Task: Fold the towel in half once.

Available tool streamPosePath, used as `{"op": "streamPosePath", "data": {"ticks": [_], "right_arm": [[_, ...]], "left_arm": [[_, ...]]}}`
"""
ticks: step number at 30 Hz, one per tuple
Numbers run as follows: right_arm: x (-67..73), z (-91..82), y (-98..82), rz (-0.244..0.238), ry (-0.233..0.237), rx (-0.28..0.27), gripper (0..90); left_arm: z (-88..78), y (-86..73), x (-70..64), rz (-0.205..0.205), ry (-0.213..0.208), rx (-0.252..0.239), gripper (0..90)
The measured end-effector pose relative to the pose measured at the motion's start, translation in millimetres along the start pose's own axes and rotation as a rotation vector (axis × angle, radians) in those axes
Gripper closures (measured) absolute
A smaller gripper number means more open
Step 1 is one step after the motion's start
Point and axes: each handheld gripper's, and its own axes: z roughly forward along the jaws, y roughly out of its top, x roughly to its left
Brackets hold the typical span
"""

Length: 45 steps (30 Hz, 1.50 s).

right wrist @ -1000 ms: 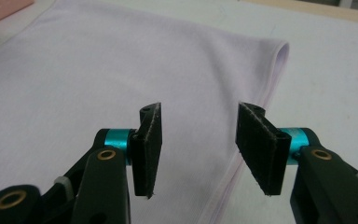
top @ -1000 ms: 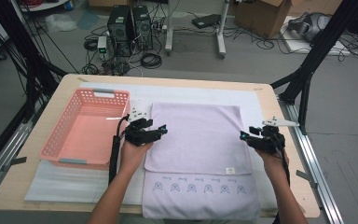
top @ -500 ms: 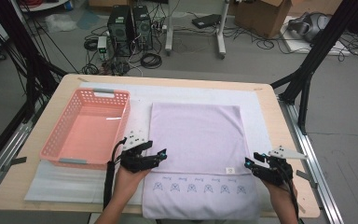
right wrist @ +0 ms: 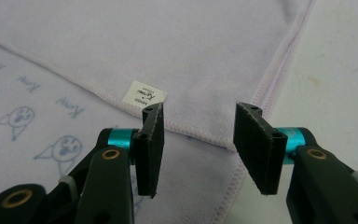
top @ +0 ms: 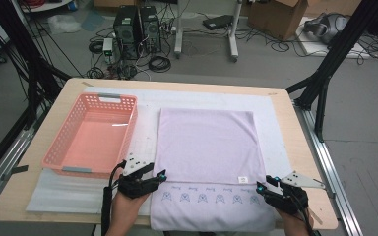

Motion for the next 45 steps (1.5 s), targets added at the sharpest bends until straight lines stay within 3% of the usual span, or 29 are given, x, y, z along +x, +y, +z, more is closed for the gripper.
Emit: {"op": "streamPosePath", "data": {"ticks": [6,10,17,22,29,36,40,45], "right_arm": [[-1.6,-0.1,0.8,0.003,-0.013,-0.010,52.1],[-3.6,-1.8,2.4,0.010,-0.022,-0.018,52.1],[-5.3,-1.9,2.4,0.011,-0.023,-0.015,52.1],[-9.2,-4.5,2.8,0.021,-0.041,-0.019,53.5],[-16.1,-1.0,-0.3,0.063,-0.035,0.018,63.4],[-14.2,13.0,-0.7,0.053,-0.030,0.070,72.7],[-13.3,14.1,-0.1,0.041,-0.038,0.076,83.0],[-11.3,10.8,0.6,0.033,-0.048,0.066,85.5]], "left_arm": [[-0.8,-11.1,11.0,-0.040,0.017,0.020,55.4],[-0.2,-13.0,15.3,-0.074,-0.003,0.018,60.2],[1.7,-12.8,16.4,-0.076,-0.033,0.042,73.9],[3.0,-13.0,12.6,-0.035,-0.027,0.062,86.2],[2.4,-13.3,11.1,-0.014,-0.021,0.060,87.6],[-0.4,-14.0,12.6,-0.031,-0.041,0.030,87.7],[-1.3,-14.3,12.8,-0.038,-0.058,0.023,88.0],[-7.3,-13.4,12.8,-0.061,-0.082,-0.006,88.2]]}}
